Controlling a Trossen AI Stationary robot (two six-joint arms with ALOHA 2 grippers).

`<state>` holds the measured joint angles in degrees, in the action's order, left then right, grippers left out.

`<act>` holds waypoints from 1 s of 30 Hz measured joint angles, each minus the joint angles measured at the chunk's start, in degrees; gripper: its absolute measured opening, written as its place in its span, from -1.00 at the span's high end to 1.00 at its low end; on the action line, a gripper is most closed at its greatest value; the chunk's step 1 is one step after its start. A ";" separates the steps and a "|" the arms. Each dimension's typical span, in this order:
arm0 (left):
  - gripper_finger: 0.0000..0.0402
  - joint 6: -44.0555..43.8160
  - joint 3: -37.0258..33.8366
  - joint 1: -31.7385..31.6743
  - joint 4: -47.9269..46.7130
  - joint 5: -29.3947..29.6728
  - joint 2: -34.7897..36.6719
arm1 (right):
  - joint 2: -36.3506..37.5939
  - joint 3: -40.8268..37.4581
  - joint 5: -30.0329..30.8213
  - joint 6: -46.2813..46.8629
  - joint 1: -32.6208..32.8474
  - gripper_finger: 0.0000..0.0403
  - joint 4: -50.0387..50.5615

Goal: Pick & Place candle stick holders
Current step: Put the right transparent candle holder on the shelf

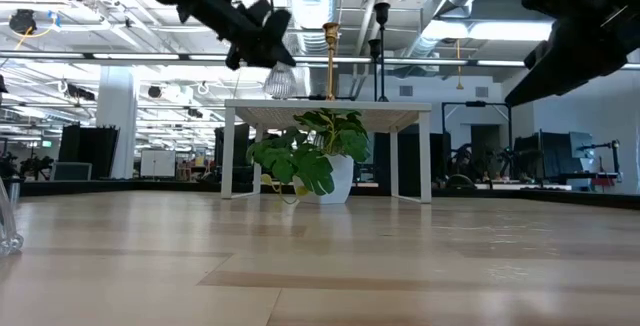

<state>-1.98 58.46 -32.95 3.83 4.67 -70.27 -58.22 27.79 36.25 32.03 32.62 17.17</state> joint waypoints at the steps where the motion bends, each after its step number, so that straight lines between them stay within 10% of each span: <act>1: 0.35 -0.02 0.00 -0.67 0.23 -0.02 -0.92 | 0.00 0.00 0.00 0.00 0.00 1.00 0.00; 30: 0.35 -0.19 -0.11 -2.15 7.45 3.08 -9.78 | -0.04 0.00 0.26 -0.48 0.00 1.00 0.31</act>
<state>-2.17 58.35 -35.09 11.28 7.74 -80.05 -58.26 27.79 36.51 31.55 32.62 17.47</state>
